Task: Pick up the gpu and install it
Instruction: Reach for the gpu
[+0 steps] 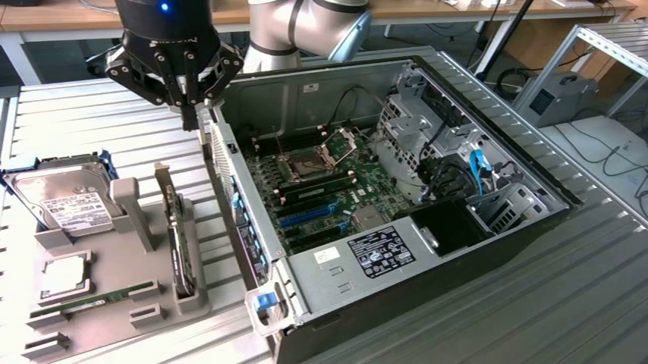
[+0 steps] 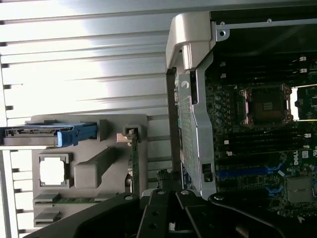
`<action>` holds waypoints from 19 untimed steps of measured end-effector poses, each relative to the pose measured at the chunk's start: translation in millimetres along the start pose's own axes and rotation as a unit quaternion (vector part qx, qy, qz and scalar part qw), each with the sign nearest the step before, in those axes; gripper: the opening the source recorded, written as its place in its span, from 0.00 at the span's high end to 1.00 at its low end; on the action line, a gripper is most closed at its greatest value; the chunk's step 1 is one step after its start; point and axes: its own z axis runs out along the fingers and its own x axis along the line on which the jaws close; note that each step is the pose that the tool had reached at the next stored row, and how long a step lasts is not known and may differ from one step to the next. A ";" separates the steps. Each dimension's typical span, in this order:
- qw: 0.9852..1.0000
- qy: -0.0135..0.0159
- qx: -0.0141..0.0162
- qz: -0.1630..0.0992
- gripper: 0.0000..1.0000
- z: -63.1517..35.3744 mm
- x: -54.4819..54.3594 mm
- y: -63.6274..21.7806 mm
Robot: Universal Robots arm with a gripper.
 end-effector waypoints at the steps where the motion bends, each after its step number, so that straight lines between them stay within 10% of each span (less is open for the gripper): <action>1: 1.000 0.000 0.000 0.000 0.89 0.0 0.8 -0.1; 19: 1.000 0.000 0.000 0.000 0.89 -0.5 19.8 -1.5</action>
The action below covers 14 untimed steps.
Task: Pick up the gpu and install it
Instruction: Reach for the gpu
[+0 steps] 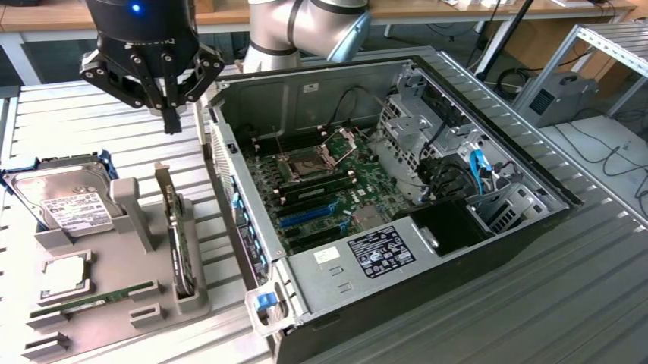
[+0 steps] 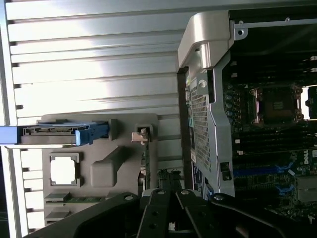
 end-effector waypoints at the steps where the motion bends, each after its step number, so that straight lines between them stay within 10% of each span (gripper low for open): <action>1: 1.000 0.000 0.000 0.000 0.89 0.0 0.8 -0.1; 14: 1.000 0.000 0.000 0.000 0.89 -0.2 5.7 -1.3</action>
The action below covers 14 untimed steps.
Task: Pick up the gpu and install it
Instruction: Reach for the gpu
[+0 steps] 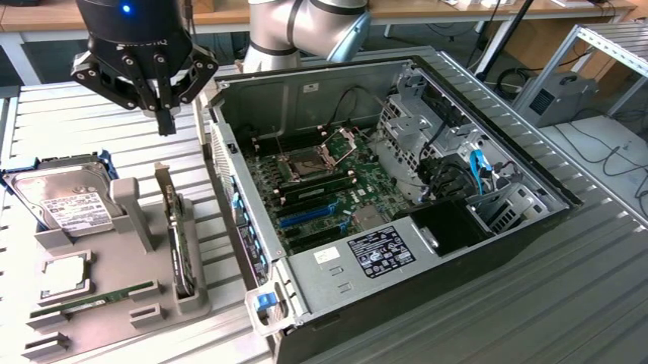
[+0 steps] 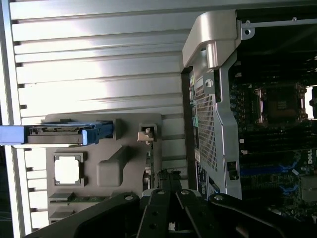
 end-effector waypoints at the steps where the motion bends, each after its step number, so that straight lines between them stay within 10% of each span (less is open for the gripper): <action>1: 1.000 0.000 0.000 0.000 0.89 0.0 -0.1 -0.8; 14: 1.000 0.000 0.000 0.000 0.89 -0.4 -0.7 -8.6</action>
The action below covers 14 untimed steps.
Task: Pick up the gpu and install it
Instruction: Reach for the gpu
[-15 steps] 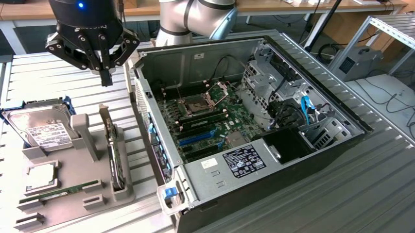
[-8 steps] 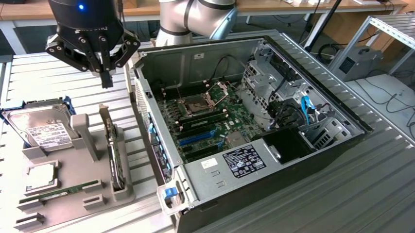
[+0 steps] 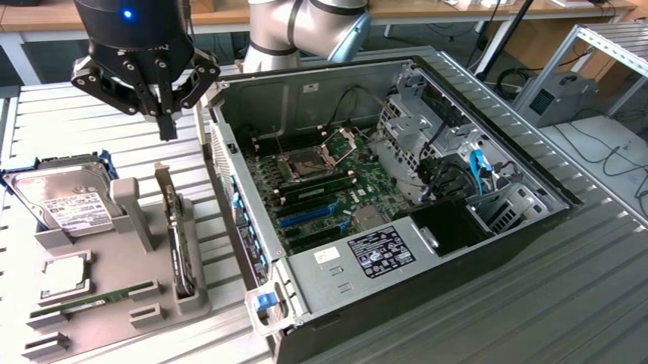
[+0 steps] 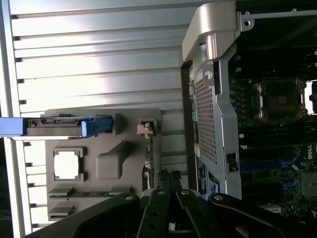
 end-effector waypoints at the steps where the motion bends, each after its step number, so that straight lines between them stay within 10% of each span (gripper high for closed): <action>1: 1.000 0.000 0.000 0.000 0.89 0.0 0.0 -0.4; 14: 1.000 0.000 0.000 0.000 0.89 -0.2 -0.3 -4.2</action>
